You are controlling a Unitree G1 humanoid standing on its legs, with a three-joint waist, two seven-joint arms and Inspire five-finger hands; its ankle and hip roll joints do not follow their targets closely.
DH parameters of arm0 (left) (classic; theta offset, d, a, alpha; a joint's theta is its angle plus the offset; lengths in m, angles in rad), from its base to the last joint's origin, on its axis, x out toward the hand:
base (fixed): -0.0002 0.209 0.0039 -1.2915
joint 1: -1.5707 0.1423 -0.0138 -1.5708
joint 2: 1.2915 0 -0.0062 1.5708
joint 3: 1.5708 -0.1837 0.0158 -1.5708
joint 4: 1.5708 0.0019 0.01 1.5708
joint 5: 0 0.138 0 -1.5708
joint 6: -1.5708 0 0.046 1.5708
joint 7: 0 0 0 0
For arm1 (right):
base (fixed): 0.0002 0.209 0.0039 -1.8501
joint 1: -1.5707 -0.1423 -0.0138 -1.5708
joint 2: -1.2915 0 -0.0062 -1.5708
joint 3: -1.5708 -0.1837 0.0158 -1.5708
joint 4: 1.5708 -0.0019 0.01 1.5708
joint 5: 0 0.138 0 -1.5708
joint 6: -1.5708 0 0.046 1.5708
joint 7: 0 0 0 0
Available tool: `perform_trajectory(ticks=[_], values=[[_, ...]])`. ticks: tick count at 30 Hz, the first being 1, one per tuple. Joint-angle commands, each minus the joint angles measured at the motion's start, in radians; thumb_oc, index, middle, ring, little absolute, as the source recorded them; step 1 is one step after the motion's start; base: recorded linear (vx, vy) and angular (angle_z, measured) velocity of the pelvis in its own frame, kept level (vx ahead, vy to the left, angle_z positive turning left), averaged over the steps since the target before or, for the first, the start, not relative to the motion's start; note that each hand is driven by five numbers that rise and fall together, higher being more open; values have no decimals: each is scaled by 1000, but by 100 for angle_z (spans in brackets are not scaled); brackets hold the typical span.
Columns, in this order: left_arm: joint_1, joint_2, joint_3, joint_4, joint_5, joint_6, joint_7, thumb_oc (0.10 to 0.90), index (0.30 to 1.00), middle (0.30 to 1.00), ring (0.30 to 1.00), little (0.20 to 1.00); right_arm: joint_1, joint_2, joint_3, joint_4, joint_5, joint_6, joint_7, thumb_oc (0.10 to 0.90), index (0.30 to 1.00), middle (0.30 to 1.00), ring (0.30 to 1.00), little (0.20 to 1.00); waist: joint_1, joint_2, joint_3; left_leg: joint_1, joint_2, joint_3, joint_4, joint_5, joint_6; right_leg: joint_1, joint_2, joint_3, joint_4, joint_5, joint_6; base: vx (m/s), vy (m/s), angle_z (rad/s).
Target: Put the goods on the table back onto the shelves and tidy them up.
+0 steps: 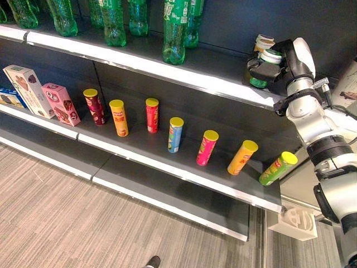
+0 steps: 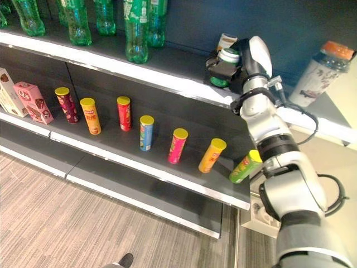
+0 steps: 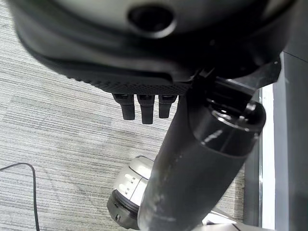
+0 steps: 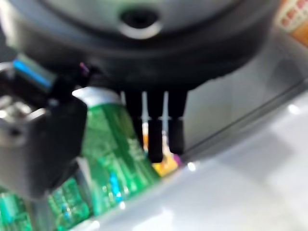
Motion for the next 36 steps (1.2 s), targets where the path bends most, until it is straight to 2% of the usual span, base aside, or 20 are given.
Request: perform_trajectory(ticks=[1,19,20,21,22,36], values=[[-42,36,-36,31,16,-34,3,800,900,900,900,900,-143,-61,44,-49,-14,-46,-38,400,300,300,300,300,9,-22,-69,53,-15,117,0,-133,22,-43,-20,-26,42,-42,25,0,0,0],[-40,43,-35,31,2,-33,4,800,900,900,900,900,-157,-18,50,-16,-14,-41,-44,400,300,300,300,300,19,-25,-69,47,-18,114,0,-133,22,-42,-22,-40,39,-40,29,0,0,0],[-41,43,-35,32,2,-33,5,800,900,900,900,900,-159,-17,50,-14,-14,-40,-45,598,596,596,596,596,18,-25,-69,47,-18,115,0,-133,22,-42,-23,-40,39,-39,29,0,0,0],[-42,43,-35,32,3,-33,4,800,900,900,900,900,-160,-14,50,-11,-14,-39,-45,651,676,676,676,676,18,-25,-69,47,-18,115,0,-133,23,-42,-22,-39,38,-39,29,0,0,0],[-42,42,-35,32,2,-33,5,800,900,900,900,900,-159,-14,51,-9,-18,-39,-44,800,900,900,900,900,15,-25,-69,48,-17,117,0,-134,23,-42,-22,-37,38,-39,29,0,0,0],[-46,47,-33,32,2,-32,2,800,900,900,900,900,-159,-2,41,-4,-5,-38,-44,800,900,900,900,900,11,-21,-72,55,-15,124,0,-138,24,-40,-23,-34,38,-39,30,0,0,0]])
